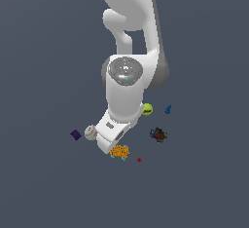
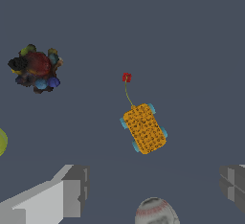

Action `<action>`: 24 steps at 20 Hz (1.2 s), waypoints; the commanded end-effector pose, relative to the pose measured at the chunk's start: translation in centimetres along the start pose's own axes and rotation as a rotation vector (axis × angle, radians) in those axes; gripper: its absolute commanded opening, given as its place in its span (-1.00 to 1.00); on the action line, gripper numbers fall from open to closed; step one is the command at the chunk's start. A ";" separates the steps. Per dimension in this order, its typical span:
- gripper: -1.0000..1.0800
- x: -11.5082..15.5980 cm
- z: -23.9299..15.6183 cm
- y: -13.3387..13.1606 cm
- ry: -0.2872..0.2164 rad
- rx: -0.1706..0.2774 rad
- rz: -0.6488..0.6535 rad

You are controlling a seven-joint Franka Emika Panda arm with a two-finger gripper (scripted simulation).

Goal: Pick up a designated object from a clutter of objects.

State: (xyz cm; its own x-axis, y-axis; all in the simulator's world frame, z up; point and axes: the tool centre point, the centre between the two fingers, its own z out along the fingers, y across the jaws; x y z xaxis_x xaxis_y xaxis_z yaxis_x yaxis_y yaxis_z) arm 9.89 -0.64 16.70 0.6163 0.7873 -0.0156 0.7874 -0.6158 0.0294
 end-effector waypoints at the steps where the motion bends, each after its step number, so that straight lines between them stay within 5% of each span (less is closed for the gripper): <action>1: 0.92 0.4 1.5 0.2 0.001 0.003 -0.074; 13: 0.92 2.0 7.9 0.6 0.014 0.019 -0.373; 24: 0.92 2.4 10.1 0.6 0.022 0.025 -0.476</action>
State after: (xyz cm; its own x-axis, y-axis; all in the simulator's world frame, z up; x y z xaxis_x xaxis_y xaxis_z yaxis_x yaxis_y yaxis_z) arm 11.99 0.56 6.65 0.1940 0.9810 -0.0008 0.9810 -0.1940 -0.0005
